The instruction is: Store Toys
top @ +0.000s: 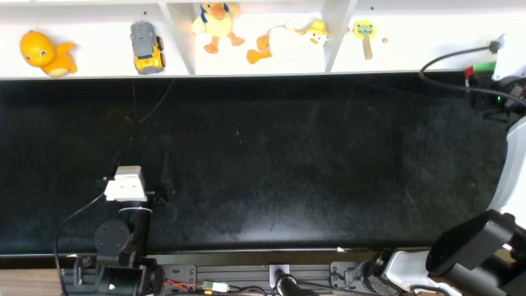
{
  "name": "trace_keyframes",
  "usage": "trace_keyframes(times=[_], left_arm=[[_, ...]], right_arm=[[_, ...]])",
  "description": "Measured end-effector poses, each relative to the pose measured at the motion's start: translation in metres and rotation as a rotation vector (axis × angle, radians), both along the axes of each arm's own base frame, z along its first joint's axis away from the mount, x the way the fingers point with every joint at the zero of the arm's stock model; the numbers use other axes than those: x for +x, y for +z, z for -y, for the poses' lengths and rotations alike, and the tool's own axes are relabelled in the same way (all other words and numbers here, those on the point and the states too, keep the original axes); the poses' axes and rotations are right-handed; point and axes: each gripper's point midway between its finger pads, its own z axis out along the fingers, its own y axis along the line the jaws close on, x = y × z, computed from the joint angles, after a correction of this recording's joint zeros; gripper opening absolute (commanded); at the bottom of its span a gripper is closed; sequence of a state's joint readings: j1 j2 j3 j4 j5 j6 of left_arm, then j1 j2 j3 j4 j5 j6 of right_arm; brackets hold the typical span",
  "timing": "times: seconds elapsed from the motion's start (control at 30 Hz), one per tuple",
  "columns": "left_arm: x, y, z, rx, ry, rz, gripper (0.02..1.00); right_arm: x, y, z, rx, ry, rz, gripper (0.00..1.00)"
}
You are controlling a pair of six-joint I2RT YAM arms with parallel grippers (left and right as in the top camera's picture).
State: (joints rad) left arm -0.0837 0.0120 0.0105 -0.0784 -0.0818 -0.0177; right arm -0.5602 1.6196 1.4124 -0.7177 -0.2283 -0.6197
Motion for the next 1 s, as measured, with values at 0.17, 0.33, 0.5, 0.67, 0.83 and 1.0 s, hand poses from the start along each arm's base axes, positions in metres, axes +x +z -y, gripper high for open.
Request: trace_keyframes(times=[0.17, 0.33, 0.5, 0.67, 0.83, 1.0], left_arm=[[0.000, 0.000, 0.000, 0.000, 0.000, 0.000, 0.998], [0.000, 0.000, 0.000, 0.000, 0.000, 0.000, 0.998], [0.000, 0.000, 0.000, 0.000, 0.000, 0.000, 0.998], [0.000, 0.000, 0.000, 0.000, 0.000, 0.000, 0.998], [0.000, 0.000, 0.000, 0.000, 0.000, 0.000, 0.998], [0.000, 0.000, 0.000, 0.000, 0.000, 0.000, 0.998]], right_arm=[[0.018, 0.018, -0.004, 0.001, 0.008, 0.034, 0.507], [0.043, 0.008, -0.003, 0.030, 0.011, 0.022, 0.500], [0.063, -0.016, -0.005, 0.067, 0.013, -0.019, 0.505], [0.083, -0.024, -0.012, 0.074, 0.029, -0.017, 0.507], [0.099, -0.039, -0.018, 0.066, 0.039, -0.021, 0.514], [0.105, -0.045, -0.018, 0.048, 0.031, -0.023, 0.535]])
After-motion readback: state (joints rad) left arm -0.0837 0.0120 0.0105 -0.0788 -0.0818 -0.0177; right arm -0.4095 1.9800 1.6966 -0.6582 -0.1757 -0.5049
